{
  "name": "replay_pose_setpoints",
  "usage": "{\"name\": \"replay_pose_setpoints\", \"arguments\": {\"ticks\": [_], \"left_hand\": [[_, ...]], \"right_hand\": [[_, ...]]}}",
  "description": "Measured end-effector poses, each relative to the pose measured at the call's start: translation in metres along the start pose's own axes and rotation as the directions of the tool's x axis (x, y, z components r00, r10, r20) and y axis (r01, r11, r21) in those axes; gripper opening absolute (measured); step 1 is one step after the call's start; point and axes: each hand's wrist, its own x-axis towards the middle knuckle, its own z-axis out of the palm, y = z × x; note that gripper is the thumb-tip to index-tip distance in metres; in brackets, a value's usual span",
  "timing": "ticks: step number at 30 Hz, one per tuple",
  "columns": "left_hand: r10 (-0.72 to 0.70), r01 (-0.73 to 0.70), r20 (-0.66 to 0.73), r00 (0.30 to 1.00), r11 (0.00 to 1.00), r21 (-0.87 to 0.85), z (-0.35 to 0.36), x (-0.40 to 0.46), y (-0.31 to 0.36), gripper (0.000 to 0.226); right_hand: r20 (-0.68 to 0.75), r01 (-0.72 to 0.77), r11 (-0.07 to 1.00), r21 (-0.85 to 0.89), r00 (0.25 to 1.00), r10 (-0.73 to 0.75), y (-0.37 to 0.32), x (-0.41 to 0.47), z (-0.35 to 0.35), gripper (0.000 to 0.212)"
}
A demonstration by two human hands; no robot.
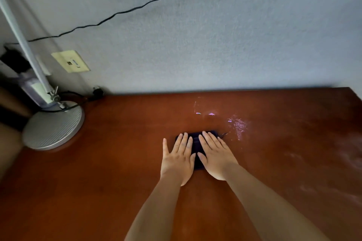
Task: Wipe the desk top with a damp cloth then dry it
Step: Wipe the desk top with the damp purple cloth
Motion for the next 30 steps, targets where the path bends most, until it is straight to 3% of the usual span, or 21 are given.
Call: {"name": "replay_pose_setpoints", "arguments": {"ticks": [2, 5, 8, 13, 16, 19, 23, 30], "left_hand": [[0.004, -0.004, 0.006, 1.0, 1.0, 0.004, -0.003, -0.006, -0.003, 0.056], [0.034, -0.036, -0.069, 0.997, 0.999, -0.035, -0.019, 0.001, -0.013, 0.052], [-0.036, 0.015, -0.161, 0.986, 0.991, -0.13, -0.032, 0.016, -0.024, 0.052], [-0.04, 0.023, -0.112, 0.993, 0.989, -0.15, -0.037, 0.038, -0.026, 0.035], [0.002, -0.01, -0.121, 0.993, 0.998, -0.065, -0.04, 0.044, -0.026, 0.031], [0.011, -0.008, -0.146, 0.989, 1.0, 0.022, -0.04, 0.05, -0.026, 0.039], [0.018, -0.016, -0.167, 0.986, 1.0, 0.01, -0.045, 0.063, -0.025, 0.054], [0.051, -0.058, -0.24, 0.969, 0.998, -0.023, -0.053, 0.094, -0.026, 0.052]], "right_hand": [[0.029, 0.019, 1.0, -0.002, 0.999, -0.019, 0.0, -0.004, -0.012, 0.059], [0.024, 0.01, 1.0, -0.005, 1.0, -0.01, 0.004, -0.001, -0.028, 0.058], [-0.013, -0.025, 0.998, -0.059, 1.0, 0.024, 0.007, 0.009, -0.036, 0.059], [0.0, -0.089, 0.993, -0.08, 0.996, 0.089, 0.007, 0.028, -0.041, 0.043], [0.013, -0.104, 0.989, -0.101, 0.994, 0.106, 0.011, 0.035, -0.048, 0.033], [-0.042, -0.086, 0.984, -0.155, 0.996, 0.08, 0.015, 0.039, -0.05, 0.032], [-0.152, -0.128, 0.981, -0.145, 0.983, 0.106, 0.019, 0.048, -0.044, 0.027], [-0.278, -0.199, 0.963, -0.179, 0.95, 0.144, 0.028, 0.067, -0.04, 0.021]]}}
